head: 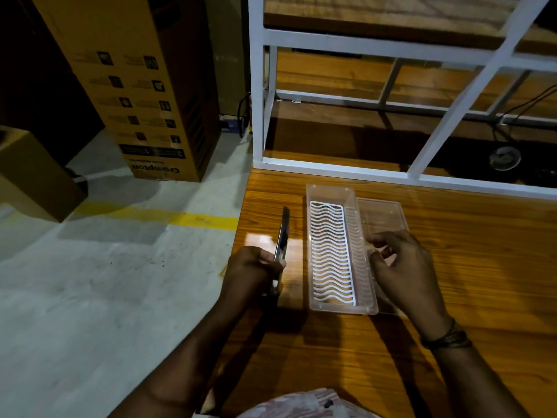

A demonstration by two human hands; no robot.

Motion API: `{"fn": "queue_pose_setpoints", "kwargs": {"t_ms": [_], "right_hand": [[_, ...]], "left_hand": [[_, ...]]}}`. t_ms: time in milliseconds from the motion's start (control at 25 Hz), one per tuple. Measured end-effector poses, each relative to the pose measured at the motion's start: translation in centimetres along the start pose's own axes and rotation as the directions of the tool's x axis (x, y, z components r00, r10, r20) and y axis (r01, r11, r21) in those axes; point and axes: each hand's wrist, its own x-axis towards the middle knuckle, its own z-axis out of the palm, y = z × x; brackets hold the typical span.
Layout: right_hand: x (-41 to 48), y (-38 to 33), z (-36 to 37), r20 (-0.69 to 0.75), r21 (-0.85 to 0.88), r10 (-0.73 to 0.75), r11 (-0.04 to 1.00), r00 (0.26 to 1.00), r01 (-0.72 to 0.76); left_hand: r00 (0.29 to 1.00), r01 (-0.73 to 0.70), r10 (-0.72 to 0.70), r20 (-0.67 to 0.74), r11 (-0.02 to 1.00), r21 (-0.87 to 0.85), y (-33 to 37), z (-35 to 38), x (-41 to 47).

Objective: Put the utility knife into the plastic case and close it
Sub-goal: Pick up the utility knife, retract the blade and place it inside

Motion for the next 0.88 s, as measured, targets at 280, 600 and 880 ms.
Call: {"fn": "queue_pose_setpoints", "kwargs": {"t_ms": [280,600,880], "right_hand": [[1.3,-3.4,2.2,0.157,0.55,0.155,0.806,0.975,-0.217],[4.8,-4.3,4.3,0.247,0.728,0.213,0.604,0.945,-0.326],[4.8,-3.1,5.7,0.239,0.753,0.204,0.578,0.949,-0.314]], "left_hand": [[0.993,-0.088,0.107,0.039,0.937,-0.338,3.0,1.9,-1.9],[0.909,-0.36,0.37,0.192,0.929,-0.085,5.2,4.5,-1.8],[0.714,-0.666,0.554,0.428,0.727,0.17,3.1,4.7,-0.9]]}}
